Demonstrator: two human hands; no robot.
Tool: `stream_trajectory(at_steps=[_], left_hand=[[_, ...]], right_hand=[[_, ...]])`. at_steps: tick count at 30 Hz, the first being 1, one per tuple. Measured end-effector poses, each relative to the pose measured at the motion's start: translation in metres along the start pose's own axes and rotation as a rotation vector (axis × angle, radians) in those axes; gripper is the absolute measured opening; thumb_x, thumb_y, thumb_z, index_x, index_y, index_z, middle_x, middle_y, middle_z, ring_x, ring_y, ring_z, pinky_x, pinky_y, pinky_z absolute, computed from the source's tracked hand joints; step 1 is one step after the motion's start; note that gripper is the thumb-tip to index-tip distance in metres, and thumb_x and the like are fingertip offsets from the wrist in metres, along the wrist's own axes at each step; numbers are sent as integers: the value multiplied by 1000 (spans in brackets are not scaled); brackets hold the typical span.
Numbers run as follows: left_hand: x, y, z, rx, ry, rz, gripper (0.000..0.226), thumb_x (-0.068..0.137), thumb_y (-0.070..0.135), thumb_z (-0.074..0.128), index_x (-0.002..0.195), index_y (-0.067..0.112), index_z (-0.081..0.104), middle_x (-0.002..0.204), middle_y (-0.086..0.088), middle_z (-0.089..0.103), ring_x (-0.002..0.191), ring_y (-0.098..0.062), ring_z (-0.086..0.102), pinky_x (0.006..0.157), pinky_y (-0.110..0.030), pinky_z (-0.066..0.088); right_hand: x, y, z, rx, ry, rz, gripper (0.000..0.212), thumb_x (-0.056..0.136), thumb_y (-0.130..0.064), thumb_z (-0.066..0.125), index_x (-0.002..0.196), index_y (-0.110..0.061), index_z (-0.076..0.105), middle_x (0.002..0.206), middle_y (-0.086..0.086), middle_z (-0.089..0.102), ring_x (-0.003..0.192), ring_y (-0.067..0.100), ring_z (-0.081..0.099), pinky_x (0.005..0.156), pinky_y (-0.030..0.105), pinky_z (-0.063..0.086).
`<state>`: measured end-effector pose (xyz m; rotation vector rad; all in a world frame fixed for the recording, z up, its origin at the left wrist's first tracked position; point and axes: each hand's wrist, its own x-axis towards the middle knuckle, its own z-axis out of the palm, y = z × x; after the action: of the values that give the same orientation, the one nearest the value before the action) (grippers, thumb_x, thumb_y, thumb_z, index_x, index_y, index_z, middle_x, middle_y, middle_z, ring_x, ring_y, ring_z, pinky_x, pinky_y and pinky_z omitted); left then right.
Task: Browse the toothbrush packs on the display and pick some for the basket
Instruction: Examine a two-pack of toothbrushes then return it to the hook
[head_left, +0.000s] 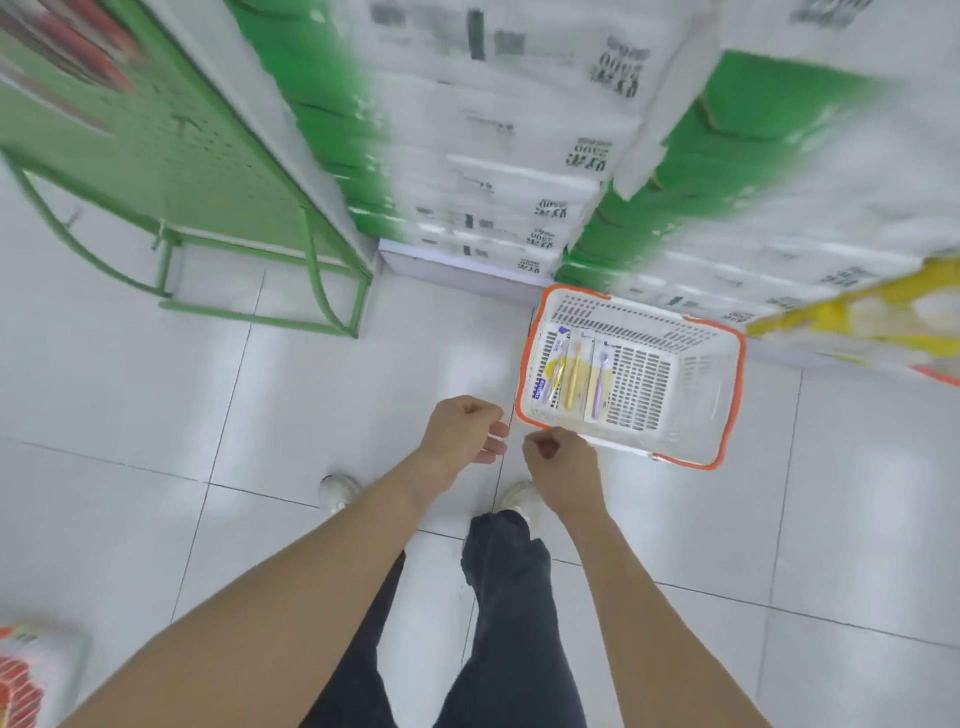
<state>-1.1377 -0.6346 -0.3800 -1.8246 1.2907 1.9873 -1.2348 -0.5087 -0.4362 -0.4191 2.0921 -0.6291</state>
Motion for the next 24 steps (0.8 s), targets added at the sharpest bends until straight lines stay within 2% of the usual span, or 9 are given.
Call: stream_trajectory(at_steps=[3, 7, 10, 15, 19, 24], left_hand=[[-62, 5, -56, -60, -19, 36, 18, 98, 16, 60, 108, 2, 67, 97, -14, 75, 73, -24, 71, 68, -31, 60], [-128, -2, -152, -123, 6, 117, 16, 97, 17, 61, 102, 4, 69, 94, -12, 76, 74, -23, 73, 67, -30, 59], [-156, -13, -227, -115, 16, 181, 16, 96, 17, 61, 101, 4, 69, 95, -12, 76, 72, -21, 71, 68, -31, 57], [-179, -46, -347, 110, 57, 268, 17, 97, 27, 56, 99, 14, 67, 101, -3, 73, 76, -16, 71, 74, -31, 54], [-188, -74, -419, 305, 200, 325, 15, 97, 30, 53, 92, 23, 65, 94, 4, 71, 84, -19, 72, 63, -25, 51], [-179, -95, -478, 512, 277, 318, 16, 100, 32, 50, 103, 22, 62, 97, 8, 68, 82, -13, 62, 79, -29, 53]], right_hand=[[-66, -50, 5, -14, -16, -20, 15, 94, -20, 57, 81, -20, 64, 74, -11, 63, 68, 3, 57, 67, 16, 42], [-127, -124, 40, -33, -93, -99, 9, 93, -24, 60, 94, -23, 69, 86, -7, 72, 78, 14, 68, 72, 30, 56], [-155, -192, 81, -83, -115, -241, 6, 92, -25, 64, 92, -25, 69, 85, -6, 73, 78, 15, 70, 71, 28, 56], [-186, -269, 167, -170, -250, -312, 11, 93, -29, 65, 100, -21, 69, 93, -5, 71, 83, 17, 70, 63, 22, 52], [-207, -307, 226, -317, -364, -371, 20, 95, -33, 64, 109, -19, 68, 103, -6, 69, 90, 11, 66, 66, 14, 48], [-211, -354, 281, -538, -498, -411, 30, 94, -37, 64, 119, -20, 66, 111, -5, 66, 90, 12, 63, 76, 19, 48]])
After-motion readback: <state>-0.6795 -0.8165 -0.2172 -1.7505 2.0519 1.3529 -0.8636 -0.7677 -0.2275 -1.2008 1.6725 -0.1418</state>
